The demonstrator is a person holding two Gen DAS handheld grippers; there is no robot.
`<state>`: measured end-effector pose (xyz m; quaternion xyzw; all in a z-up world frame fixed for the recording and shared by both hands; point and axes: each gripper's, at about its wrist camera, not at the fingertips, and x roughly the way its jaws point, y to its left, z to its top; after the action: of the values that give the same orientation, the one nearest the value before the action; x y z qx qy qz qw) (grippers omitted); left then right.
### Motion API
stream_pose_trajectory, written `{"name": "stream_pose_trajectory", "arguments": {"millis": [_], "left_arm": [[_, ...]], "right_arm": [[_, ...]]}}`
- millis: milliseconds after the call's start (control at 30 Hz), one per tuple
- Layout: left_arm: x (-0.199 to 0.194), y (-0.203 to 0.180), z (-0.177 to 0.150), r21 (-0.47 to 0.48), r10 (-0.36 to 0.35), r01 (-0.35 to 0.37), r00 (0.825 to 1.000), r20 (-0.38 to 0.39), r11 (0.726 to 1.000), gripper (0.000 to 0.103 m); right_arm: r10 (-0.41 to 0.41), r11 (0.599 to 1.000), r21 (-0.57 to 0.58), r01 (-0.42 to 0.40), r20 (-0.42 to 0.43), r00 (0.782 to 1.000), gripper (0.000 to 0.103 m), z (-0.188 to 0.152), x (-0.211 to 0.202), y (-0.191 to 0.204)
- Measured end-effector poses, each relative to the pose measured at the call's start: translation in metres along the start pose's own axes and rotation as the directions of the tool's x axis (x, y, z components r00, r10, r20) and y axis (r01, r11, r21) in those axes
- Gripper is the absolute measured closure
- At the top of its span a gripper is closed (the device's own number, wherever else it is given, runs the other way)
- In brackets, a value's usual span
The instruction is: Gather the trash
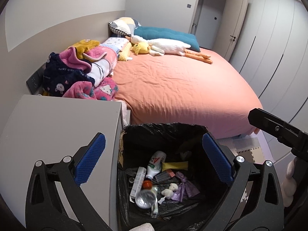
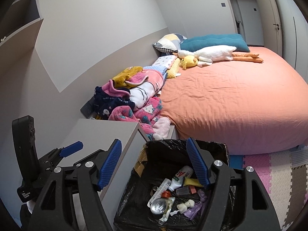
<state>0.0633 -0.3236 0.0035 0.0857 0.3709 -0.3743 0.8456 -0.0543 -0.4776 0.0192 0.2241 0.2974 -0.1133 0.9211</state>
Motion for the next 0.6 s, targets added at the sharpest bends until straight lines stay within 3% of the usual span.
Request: {"name": "stream_pose_trajectory", "arguments": {"millis": [600], "left_arm": [[-0.0047,0.0006,0.0014,0.014,0.001,-0.001,1.000,0.020,1.000,0.006]], "right_arm": [[0.001,1.000,-0.006,-0.001,-0.002,1.000,0.032,-0.0016,0.0016,0.0037]]}}
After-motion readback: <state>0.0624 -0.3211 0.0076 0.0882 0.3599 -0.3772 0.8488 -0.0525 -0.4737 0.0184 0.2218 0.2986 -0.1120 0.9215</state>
